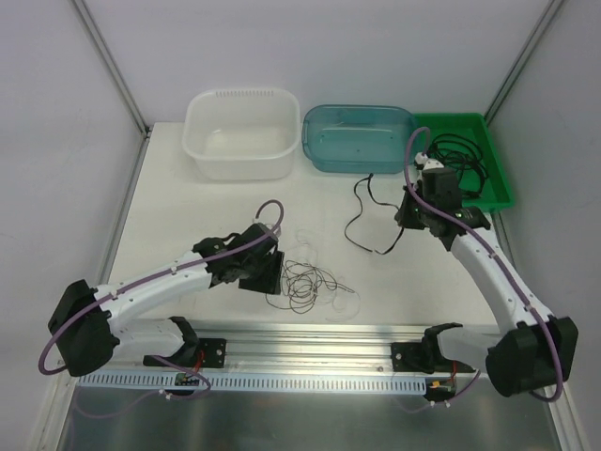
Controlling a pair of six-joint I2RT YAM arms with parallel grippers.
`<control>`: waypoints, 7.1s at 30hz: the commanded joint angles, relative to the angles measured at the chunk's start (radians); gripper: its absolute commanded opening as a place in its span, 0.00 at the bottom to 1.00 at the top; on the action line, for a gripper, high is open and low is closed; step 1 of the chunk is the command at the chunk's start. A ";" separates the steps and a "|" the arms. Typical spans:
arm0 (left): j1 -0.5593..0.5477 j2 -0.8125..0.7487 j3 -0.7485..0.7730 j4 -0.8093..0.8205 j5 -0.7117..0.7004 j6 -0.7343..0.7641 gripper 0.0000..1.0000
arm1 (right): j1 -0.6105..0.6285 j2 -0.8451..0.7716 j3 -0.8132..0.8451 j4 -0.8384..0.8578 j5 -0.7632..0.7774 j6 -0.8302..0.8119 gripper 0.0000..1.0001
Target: Untangle the cables
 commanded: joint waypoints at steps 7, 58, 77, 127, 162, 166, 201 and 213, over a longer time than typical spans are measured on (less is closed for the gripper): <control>0.215 -0.046 0.248 -0.081 0.110 0.179 0.83 | 0.109 0.299 -0.008 -0.002 -0.067 -0.007 0.06; 0.476 -0.182 0.071 0.086 -0.264 0.454 0.85 | 0.268 0.514 0.089 -0.101 0.108 -0.139 0.01; 0.476 -0.199 0.061 0.086 -0.293 0.460 0.85 | -0.055 0.396 0.747 -0.344 0.403 -0.409 0.01; 0.475 -0.150 0.058 0.092 -0.207 0.458 0.86 | -0.111 0.332 0.465 -0.061 0.046 -0.209 0.79; 0.475 -0.130 0.054 0.109 -0.163 0.480 0.89 | 0.652 0.218 0.123 -0.098 -0.113 -0.262 0.01; 0.476 -0.127 0.052 0.109 -0.166 0.481 0.89 | 0.652 0.167 0.417 -0.253 -0.034 -0.317 0.01; 0.145 -0.383 -0.107 0.678 0.158 0.515 0.91 | 0.652 -0.057 0.750 0.086 0.265 -0.317 0.01; -0.154 0.009 -0.176 1.230 -0.109 0.688 0.90 | 0.652 -0.087 0.676 0.135 0.174 -0.196 0.01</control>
